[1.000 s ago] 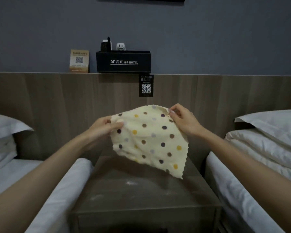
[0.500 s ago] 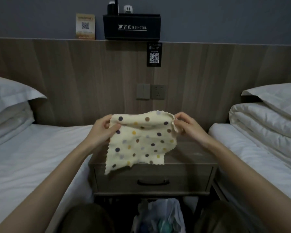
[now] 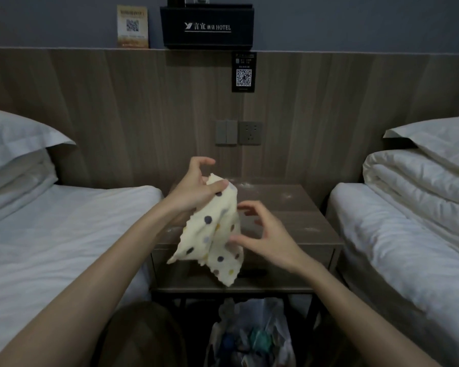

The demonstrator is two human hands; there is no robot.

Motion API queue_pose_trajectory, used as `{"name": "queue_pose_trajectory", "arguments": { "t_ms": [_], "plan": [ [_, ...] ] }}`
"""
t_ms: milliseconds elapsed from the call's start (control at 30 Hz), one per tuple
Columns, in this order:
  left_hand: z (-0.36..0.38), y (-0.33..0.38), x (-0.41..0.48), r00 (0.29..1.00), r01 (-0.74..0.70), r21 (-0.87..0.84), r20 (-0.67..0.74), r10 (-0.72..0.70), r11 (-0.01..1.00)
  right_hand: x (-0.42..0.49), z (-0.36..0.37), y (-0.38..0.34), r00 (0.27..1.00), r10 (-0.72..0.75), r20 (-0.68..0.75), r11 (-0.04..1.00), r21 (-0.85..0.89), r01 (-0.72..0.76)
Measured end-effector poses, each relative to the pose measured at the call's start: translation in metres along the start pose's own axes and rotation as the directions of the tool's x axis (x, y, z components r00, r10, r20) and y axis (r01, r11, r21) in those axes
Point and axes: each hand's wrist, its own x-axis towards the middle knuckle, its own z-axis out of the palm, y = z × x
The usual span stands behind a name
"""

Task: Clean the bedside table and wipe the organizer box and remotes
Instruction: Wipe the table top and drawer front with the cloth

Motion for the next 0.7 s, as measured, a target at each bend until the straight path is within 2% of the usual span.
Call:
{"name": "queue_pose_trajectory", "arguments": {
  "t_ms": [167,200,300,367,467,533,600,700],
  "plan": [
    [-0.002,0.003,-0.002,1.000,0.001,-0.081,0.008,0.000,0.997,0.004,0.017,0.003,0.995,0.023,-0.097,0.982,0.187,-0.004],
    [-0.006,0.001,-0.001,0.999,-0.043,-0.044,-0.009,0.042,0.998,0.005,0.015,0.003,0.994,0.011,-0.105,0.983,0.183,0.009],
    [-0.023,-0.008,0.003,0.977,-0.192,0.231,-0.048,0.208,0.954,0.009,0.000,0.004,0.989,-0.026,-0.148,0.992,0.116,0.043],
    [-0.031,-0.011,0.003,0.972,-0.214,0.332,-0.022,0.234,0.919,0.014,-0.015,0.003,0.994,-0.007,-0.108,0.995,0.093,0.017],
    [-0.036,-0.014,0.007,0.971,-0.237,0.412,0.062,0.232,0.880,0.023,-0.032,0.000,0.994,0.043,0.096,0.997,0.059,-0.049],
    [-0.036,-0.017,0.010,0.970,-0.243,0.448,0.114,0.214,0.860,0.028,-0.040,-0.001,0.981,0.077,0.180,0.996,0.022,-0.082],
    [-0.037,-0.021,0.013,0.973,-0.228,0.530,0.155,0.172,0.817,0.033,-0.047,-0.001,0.987,0.063,0.151,0.996,-0.072,-0.052],
    [-0.039,-0.030,0.016,0.980,-0.167,0.701,0.193,0.040,0.693,0.041,-0.056,-0.001,0.998,-0.042,0.052,0.980,-0.193,0.051]
  ]
}}
